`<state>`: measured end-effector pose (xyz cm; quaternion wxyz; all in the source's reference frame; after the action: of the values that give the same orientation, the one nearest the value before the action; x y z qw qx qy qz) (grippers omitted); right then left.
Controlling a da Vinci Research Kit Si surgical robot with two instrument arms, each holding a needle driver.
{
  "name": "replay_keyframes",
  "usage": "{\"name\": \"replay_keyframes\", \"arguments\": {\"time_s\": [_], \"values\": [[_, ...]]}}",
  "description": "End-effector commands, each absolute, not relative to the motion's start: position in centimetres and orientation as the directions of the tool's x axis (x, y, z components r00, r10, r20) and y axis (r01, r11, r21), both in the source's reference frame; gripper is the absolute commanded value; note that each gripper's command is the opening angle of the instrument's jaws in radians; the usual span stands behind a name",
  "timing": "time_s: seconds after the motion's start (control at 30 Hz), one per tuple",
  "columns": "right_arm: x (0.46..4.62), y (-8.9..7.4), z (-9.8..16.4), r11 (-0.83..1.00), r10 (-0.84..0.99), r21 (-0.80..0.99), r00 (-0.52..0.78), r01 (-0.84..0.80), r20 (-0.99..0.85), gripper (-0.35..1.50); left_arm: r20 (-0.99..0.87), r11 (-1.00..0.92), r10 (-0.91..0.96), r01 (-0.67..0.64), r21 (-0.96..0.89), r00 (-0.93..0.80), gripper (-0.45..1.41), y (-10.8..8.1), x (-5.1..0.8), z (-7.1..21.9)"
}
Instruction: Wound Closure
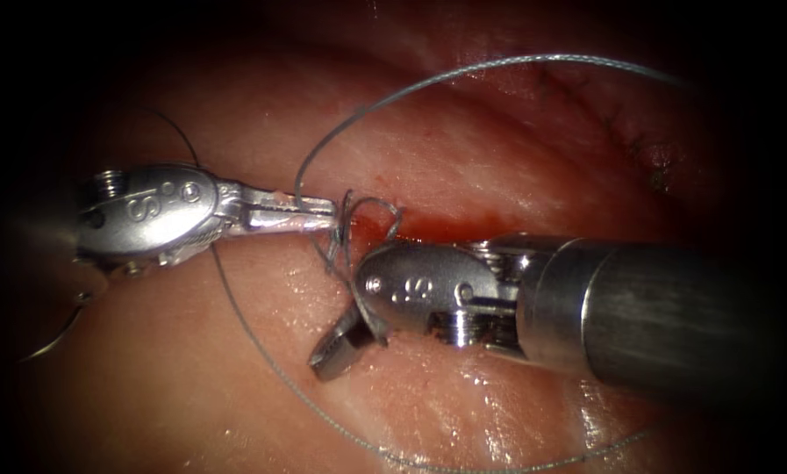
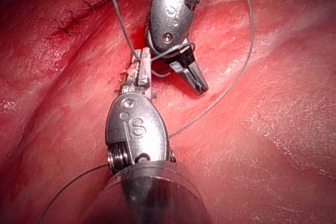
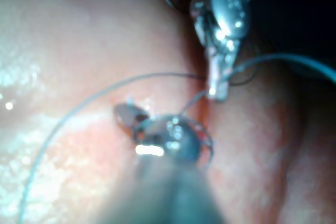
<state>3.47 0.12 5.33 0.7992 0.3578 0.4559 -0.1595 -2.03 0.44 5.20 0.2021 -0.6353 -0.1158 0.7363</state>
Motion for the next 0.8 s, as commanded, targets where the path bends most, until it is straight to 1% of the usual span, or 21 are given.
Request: {"name": "replay_keyframes", "arguments": {"time_s": [0.03,0.13,0.17,0.2,0.6,0.8], "values": [[3.43,0.2,5.3,0.715,0.099,0.422,0.516,0.558,-0.851,-0.35,-0.889,-0.892,0.444,-0.148,-0.427,-0.111,-0.45,0.3,-2.08,5.3],[3.2,0.5,5.2,0.764,0.2,0.43,0.458,0.48,-0.866,-0.35,-0.895,-0.899,0.431,-0.136,-0.416,-0.117,-0.45,0.0,-2.0,5.3],[3.2,0.5,5.2,0.764,0.2,0.43,0.458,0.48,-0.866,-0.35,-0.895,-0.899,0.431,-0.136,-0.416,-0.117,-0.45,0.0,-2.0,5.3],[3.11,0.6,5.3,0.78,0.219,0.437,0.459,0.448,-0.861,-0.35,-0.894,-0.899,0.433,-0.129,-0.419,-0.119,-0.45,-0.1,-1.92,5.3],[2.94,0.9,5.6,0.81,0.271,0.471,0.488,0.35,-0.83,-0.35,-0.889,-0.896,0.44,-0.127,-0.425,-0.127,-0.45,-0.8,-1.52,5.0],[2.89,1.1,5.8,0.82,0.285,0.479,0.501,0.314,-0.817,-0.35,-0.886,-0.893,0.446,-0.136,-0.429,-0.128,-0.45,-1.1,-1.52,4.9]]}}
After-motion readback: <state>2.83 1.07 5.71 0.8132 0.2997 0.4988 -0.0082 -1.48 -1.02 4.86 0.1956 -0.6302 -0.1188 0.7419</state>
